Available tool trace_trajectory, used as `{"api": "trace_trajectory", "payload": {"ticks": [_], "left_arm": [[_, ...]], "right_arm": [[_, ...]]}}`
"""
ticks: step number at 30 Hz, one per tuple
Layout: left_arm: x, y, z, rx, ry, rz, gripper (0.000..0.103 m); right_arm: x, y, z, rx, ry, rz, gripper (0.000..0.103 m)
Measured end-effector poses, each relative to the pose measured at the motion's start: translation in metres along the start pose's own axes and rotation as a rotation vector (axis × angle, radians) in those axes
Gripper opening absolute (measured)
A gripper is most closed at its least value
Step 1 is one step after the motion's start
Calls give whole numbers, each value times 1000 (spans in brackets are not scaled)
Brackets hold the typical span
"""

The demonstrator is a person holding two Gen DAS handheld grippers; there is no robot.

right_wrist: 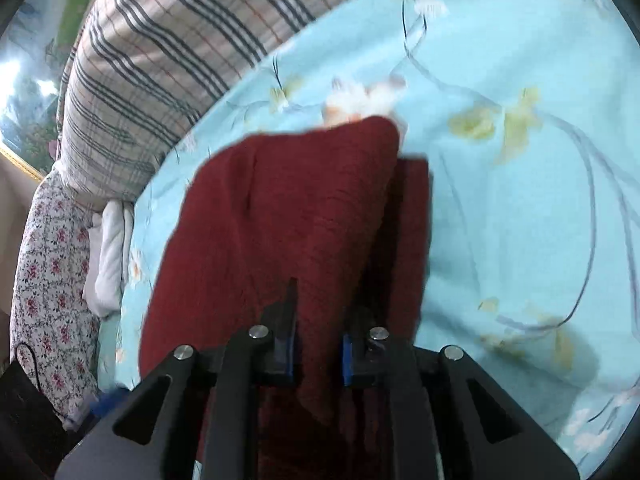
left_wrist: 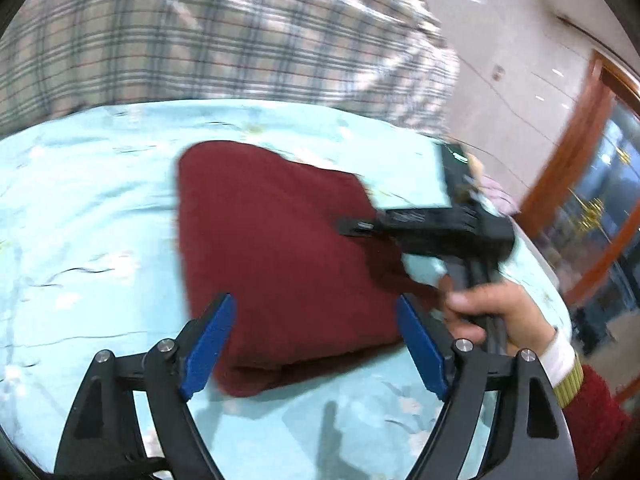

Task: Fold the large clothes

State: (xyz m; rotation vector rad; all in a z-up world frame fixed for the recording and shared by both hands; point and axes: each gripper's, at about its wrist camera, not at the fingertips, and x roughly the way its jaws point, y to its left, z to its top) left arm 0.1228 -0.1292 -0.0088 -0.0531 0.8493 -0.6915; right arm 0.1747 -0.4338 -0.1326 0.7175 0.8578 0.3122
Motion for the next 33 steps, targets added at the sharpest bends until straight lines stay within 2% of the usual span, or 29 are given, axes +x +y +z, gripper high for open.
{"api": "trace_trajectory", "payload": {"ticks": [4, 6, 8, 10, 14, 17, 22, 26, 29, 31, 32, 33], "left_arm": [[3, 37, 12, -80, 53, 100, 85], [14, 57, 22, -132, 104, 110, 85], [21, 70, 26, -168, 140, 97, 85], [33, 79, 31, -187, 168, 90, 86], [54, 93, 38, -222, 224, 32, 97], [67, 95, 47, -224, 246, -7, 98], [93, 100, 48, -224, 286, -12, 103], [117, 110, 40, -270, 313, -106, 103], [134, 120, 27, -313, 333, -231, 100], [134, 117, 26, -283, 305, -253, 91], [132, 114, 28, -268, 297, -253, 86], [129, 111, 28, -257, 286, -246, 80]], "right_arm": [[-22, 1, -2, 29, -55, 7, 39], [-31, 0, -4, 30, -83, 4, 61], [-37, -8, -7, 49, -91, 8, 73], [-31, -18, -7, 88, -65, 30, 73], [-17, -28, -7, 126, -29, 40, 73], [-15, -27, -6, 123, -22, 70, 73], [-8, -26, -1, 111, 6, 72, 73], [2, -22, -1, 89, 37, 75, 73], [11, -14, 0, 46, 56, 57, 74], [16, -11, -1, 29, 68, 44, 67], [19, -12, -1, 31, 79, 48, 53], [21, -13, -1, 45, 89, 67, 45]]}}
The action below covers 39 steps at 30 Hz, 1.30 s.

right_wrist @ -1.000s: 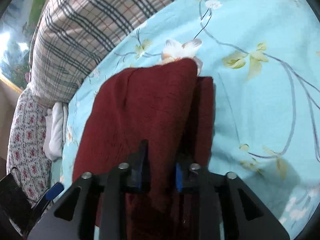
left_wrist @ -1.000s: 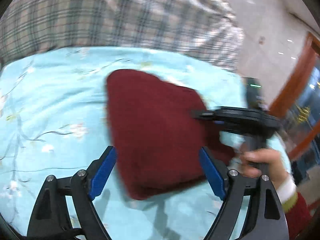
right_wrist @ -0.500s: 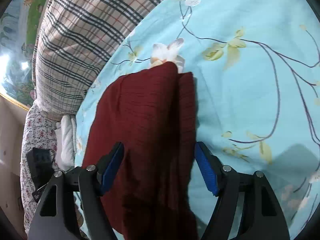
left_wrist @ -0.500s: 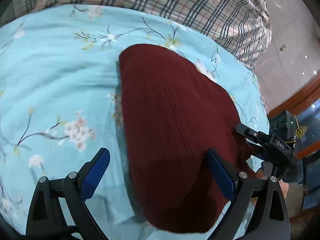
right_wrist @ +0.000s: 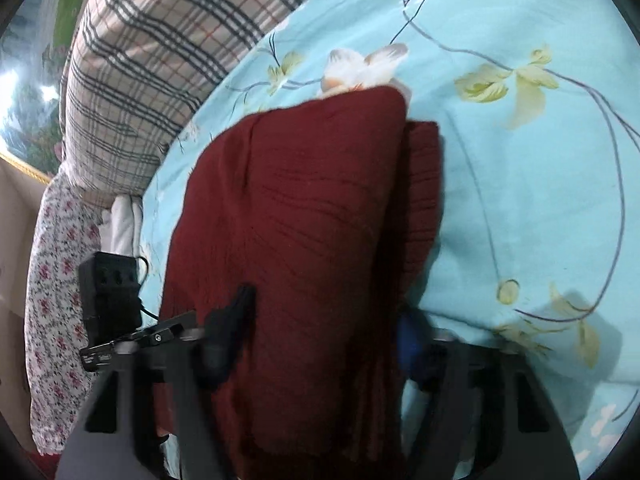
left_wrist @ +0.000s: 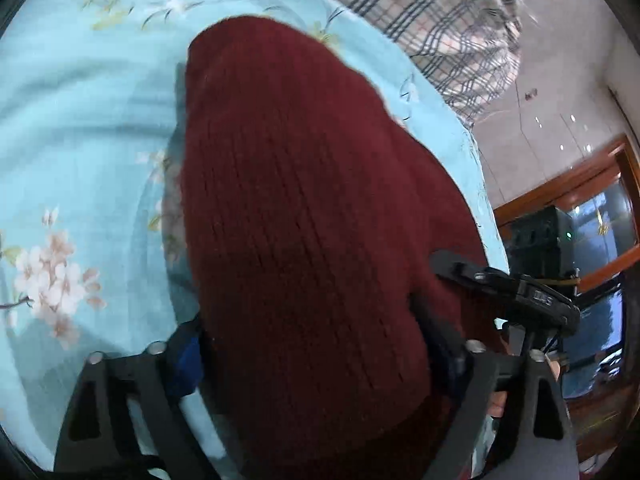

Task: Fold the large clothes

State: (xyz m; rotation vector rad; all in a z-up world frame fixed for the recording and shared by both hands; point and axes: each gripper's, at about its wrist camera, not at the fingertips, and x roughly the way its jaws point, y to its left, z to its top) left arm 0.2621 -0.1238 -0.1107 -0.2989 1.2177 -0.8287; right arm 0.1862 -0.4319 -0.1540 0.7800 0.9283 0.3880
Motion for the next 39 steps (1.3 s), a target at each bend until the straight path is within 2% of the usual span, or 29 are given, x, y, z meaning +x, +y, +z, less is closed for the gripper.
{"api": "trace_trajectory", "payload": {"ticks": [3, 6, 8, 11, 17, 20, 22, 23, 24, 27, 32, 36, 39], "left_arm": [[-13, -12, -6, 41, -44, 20, 66], [-37, -20, -16, 60, -80, 24, 58], [-60, -22, -28, 79, -98, 33, 57], [-111, -15, -58, 101, -136, 96, 56], [-216, 28, -114, 17, -170, 210, 56], [-246, 53, -144, -16, -173, 276, 58], [-248, 76, -166, -39, -157, 329, 61], [-242, 86, -174, -51, -146, 358, 65], [-239, 96, -182, -58, -173, 371, 70], [-245, 106, -187, -115, -219, 310, 74], [-258, 83, -192, -45, -231, 375, 74], [-291, 61, -202, 18, -302, 416, 72], [-309, 45, -199, 49, -357, 392, 72]], "right_arm": [[-6, 5, -4, 7, -10, 19, 36], [-16, 26, -15, 1, -41, 64, 34], [-17, 46, -24, -27, -42, 84, 34], [-5, 87, -45, -97, -5, 118, 34], [51, 159, -100, -180, 101, 279, 34], [80, 179, -124, -185, 160, 318, 34], [102, 181, -139, -186, 200, 291, 34], [112, 181, -145, -193, 210, 255, 34], [119, 181, -149, -207, 212, 214, 36], [121, 172, -152, -176, 204, 205, 44], [91, 176, -152, -203, 158, 121, 53], [63, 183, -150, -226, 65, 68, 54], [59, 187, -145, -230, 15, 70, 54]]}}
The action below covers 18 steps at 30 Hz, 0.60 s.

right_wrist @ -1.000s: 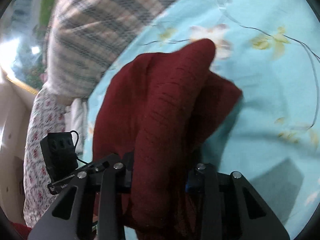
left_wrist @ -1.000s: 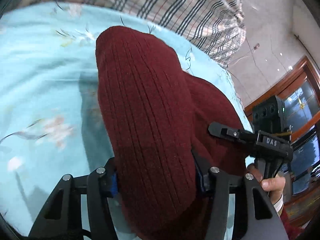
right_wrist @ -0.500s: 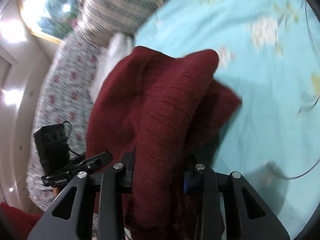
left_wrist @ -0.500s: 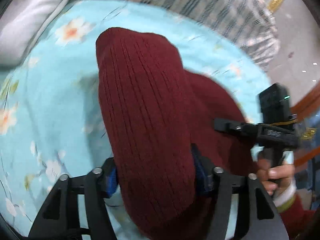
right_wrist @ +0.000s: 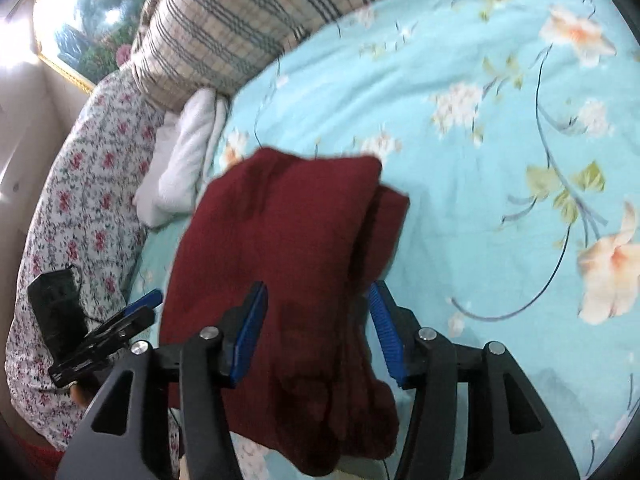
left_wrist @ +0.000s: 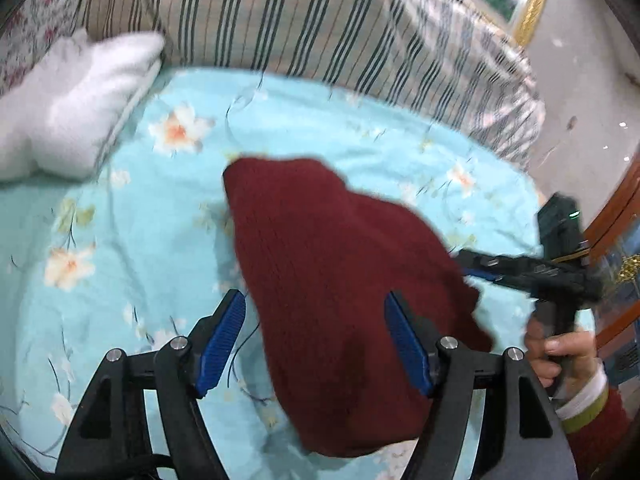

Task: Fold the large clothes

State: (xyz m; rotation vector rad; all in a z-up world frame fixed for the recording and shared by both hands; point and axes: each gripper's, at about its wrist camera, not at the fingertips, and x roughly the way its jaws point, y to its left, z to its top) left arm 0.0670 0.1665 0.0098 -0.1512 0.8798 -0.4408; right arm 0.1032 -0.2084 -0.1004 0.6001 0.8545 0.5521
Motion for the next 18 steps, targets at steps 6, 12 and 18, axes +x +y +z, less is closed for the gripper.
{"api": "trace_trajectory", "payload": {"ticks": [6, 12, 18], "left_arm": [[6, -26, 0, 95, 48, -95, 49], [41, -33, -37, 197, 135, -31, 49], [38, -47, -39, 223, 116, 11, 49]], "right_arm": [[29, 17, 0, -38, 63, -56, 24], [21, 2, -4, -14, 51, -122, 13], [22, -6, -8, 25, 63, -127, 19]]}}
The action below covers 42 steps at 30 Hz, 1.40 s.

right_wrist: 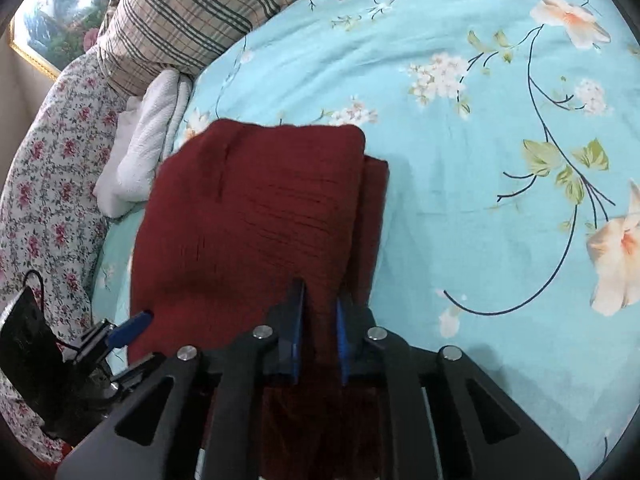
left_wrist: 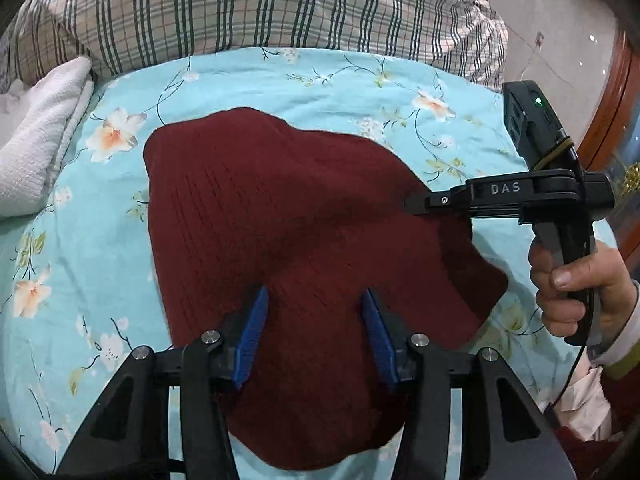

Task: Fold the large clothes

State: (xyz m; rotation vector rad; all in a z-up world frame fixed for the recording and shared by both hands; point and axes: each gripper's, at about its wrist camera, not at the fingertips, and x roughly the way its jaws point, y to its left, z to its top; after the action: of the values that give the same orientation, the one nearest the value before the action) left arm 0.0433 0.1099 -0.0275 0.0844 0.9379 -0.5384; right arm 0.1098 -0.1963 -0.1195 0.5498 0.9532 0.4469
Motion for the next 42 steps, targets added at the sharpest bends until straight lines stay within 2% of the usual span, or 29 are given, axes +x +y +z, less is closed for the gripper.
{"api": "trace_trajectory", "payload": {"ticks": [4, 7, 10, 11, 13, 15, 17, 20, 23, 26, 28, 31, 33, 35, 38, 42], "left_arm": [[-28, 17, 14, -82, -55, -66, 47], [-33, 30, 38, -142, -97, -41, 47], [-6, 45, 63, -199, -56, 15, 45], [9, 52, 69, -213, -30, 40, 39], [38, 62, 71, -218, 31, 99, 38], [56, 66, 65, -211, 60, 117, 39], [58, 63, 60, -168, 46, 140, 40], [44, 60, 57, -175, 25, 120, 39], [13, 57, 49, -202, -10, 52, 36], [-22, 44, 31, -187, -51, -21, 36], [-36, 27, 11, -153, -46, 13, 37], [-31, 11, -14, -131, -4, 98, 39], [-21, 5, -29, -114, 12, 160, 43], [-19, 5, -33, -120, 1, 165, 45], [-16, 9, -34, -132, 0, 180, 54], [-14, 14, -41, -158, 4, 168, 56]], "right_arm": [[-32, 20, 5, -39, -101, -5, 19], [-34, 42, 11, -69, -112, 69, 19], [-6, 58, 15, -80, -60, 107, 19], [4, 58, 16, -75, -48, 90, 19], [29, 47, 16, -31, -14, 47, 19], [43, 32, 14, 1, -4, 45, 10], [43, 23, 13, 19, -11, 43, 0], [33, 26, 12, 12, -17, 53, 0], [10, 39, 4, -30, -39, 57, 3], [-14, 52, -16, -74, -54, 103, 3], [-27, 60, -36, -110, -52, 112, 3], [-28, 59, -63, -124, -19, 94, 3], [-16, 54, -75, -137, 16, 41, 3], [-3, 43, -83, -124, 39, -3, 3], [-2, 35, -83, -96, 13, 26, 3], [-6, 37, -86, -107, 6, 6, 2]]}}
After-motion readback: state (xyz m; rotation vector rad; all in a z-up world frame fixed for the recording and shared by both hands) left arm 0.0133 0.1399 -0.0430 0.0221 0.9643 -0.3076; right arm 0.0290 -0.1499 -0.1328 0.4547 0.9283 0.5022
